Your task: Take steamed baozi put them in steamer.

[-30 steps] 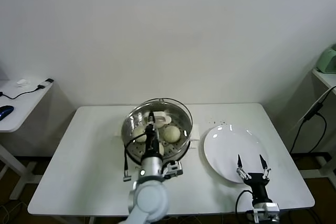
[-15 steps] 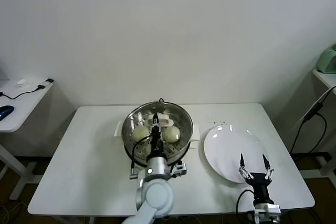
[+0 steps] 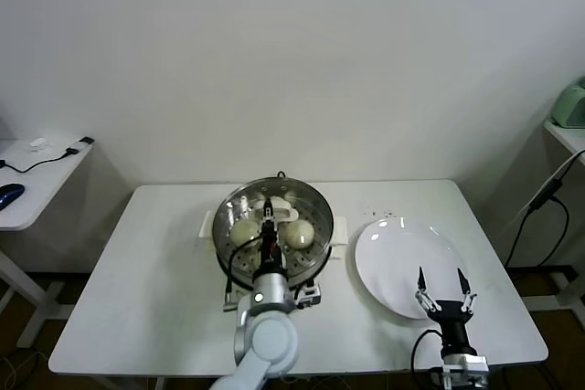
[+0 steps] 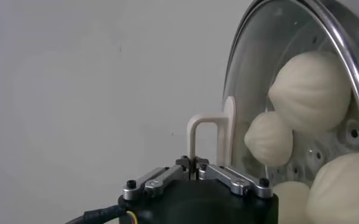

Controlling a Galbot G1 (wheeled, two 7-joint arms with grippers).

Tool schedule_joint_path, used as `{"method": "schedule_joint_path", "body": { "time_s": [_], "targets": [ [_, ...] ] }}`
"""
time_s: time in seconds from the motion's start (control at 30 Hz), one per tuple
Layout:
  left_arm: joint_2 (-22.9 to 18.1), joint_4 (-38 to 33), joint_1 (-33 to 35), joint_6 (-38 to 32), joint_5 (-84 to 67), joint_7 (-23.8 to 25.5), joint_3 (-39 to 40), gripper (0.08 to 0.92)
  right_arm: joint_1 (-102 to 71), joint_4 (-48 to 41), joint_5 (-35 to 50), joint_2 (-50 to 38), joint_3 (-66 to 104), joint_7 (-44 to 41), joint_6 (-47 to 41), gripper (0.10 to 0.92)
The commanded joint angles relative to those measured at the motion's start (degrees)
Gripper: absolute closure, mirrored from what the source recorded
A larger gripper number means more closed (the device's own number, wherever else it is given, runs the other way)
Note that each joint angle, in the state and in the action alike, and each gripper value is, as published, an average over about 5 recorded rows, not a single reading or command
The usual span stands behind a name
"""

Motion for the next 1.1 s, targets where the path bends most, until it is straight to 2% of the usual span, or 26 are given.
{"method": "schedule_joint_path", "body": {
  "time_s": [0.03, 0.3, 0.57, 0.7, 0.83, 0.93, 1.0, 1.1],
  "targets": [
    [-0.53, 1.05, -0.32, 0.46, 0.86, -0.10, -0.37, 0.832, -0.02, 0.51, -0.01, 0.15, -0.12, -0.55, -0.31, 0.203],
    [0.50, -1.40, -0.03, -0.27, -1.74, 1.15, 0.71, 0.603, 0.21, 1.13, -0.07, 0.15, -0.61, -0.88, -1.86, 0.203],
    [3.87, -8.55, 1.28, 0.26, -5.89, 3.66, 1.34, 0.378, 0.25, 1.36, -0.19, 0.74, -1.65, -0.65, -2.30, 0.203],
    [6.31, -12.95, 3.51, -0.16, -8.95, 3.00, 0.86, 0.258, -0.46, 2.19, 0.13, 0.66, -1.90, -0.92, -2.63, 0.203],
    [8.39, -18.35, 7.09, -3.95, -18.68, -3.01, -1.55, 0.188, -1.69, 3.72, 1.58, 0.12, -1.99, -2.02, -3.44, 0.203],
    [9.28, -21.51, 10.78, -11.91, -32.79, -10.44, -6.36, 0.179, -2.19, 4.01, 1.92, -0.11, -1.93, -3.06, -3.56, 0.203],
    [9.46, -22.85, 13.39, -16.88, -44.16, -14.90, -11.02, 0.178, -2.23, 3.88, 2.23, -0.18, -1.96, -3.46, -3.22, 0.203],
    [9.15, -23.64, 17.73, -24.68, -64.93, -18.29, -22.73, 0.177, -2.09, 3.67, 2.76, -0.32, -2.05, -3.42, -3.08, 0.203]
  ]
}}
